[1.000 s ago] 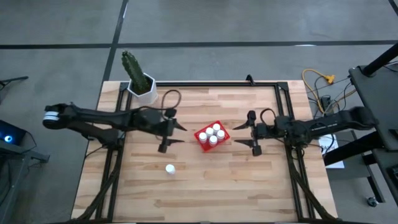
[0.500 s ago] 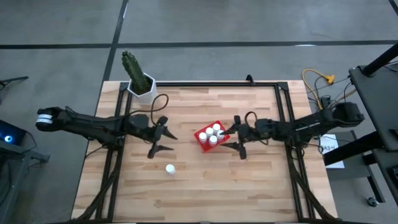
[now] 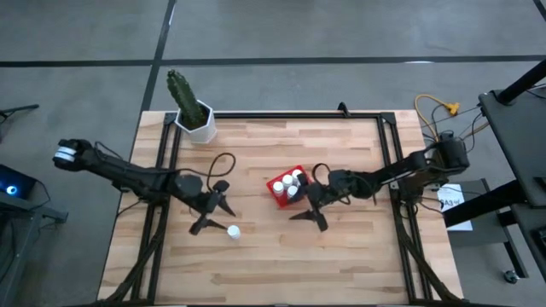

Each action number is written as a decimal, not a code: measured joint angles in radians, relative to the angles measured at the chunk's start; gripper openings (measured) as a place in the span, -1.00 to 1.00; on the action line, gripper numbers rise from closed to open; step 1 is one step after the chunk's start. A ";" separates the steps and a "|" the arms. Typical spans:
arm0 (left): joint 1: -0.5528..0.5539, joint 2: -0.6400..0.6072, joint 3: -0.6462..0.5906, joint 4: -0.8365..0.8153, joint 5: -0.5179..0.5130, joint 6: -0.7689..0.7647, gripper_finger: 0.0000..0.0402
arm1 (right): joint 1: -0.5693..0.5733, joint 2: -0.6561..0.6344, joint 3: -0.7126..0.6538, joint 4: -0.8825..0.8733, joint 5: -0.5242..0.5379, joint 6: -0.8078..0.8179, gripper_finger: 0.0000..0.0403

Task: Pick and place pill bottles into a basket
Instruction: Put the white pill bottle into the red bin

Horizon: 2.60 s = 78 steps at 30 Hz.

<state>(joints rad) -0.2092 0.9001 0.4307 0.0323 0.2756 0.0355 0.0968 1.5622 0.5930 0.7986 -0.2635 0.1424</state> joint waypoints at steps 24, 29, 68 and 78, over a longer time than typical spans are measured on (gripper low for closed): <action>-0.269 0.157 -0.015 0.059 -0.475 -0.186 0.05 | 0.014 -0.003 0.026 -0.016 -0.001 -0.033 0.11; -0.323 0.112 -0.051 0.045 -0.550 -0.195 0.05 | 0.014 -0.003 0.026 -0.021 0.000 -0.037 0.11; -0.380 0.242 -0.319 0.592 -0.531 -0.293 0.05 | 0.014 -0.003 0.027 0.001 0.000 -0.049 0.11; -0.380 0.347 -0.313 0.646 -0.568 -0.318 0.05 | 0.014 -0.003 0.028 0.000 0.000 -0.045 0.11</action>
<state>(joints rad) -0.5892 1.2475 0.1177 0.6785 -0.2919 -0.2826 0.1112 1.5593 0.6209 0.7990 -0.2630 0.0971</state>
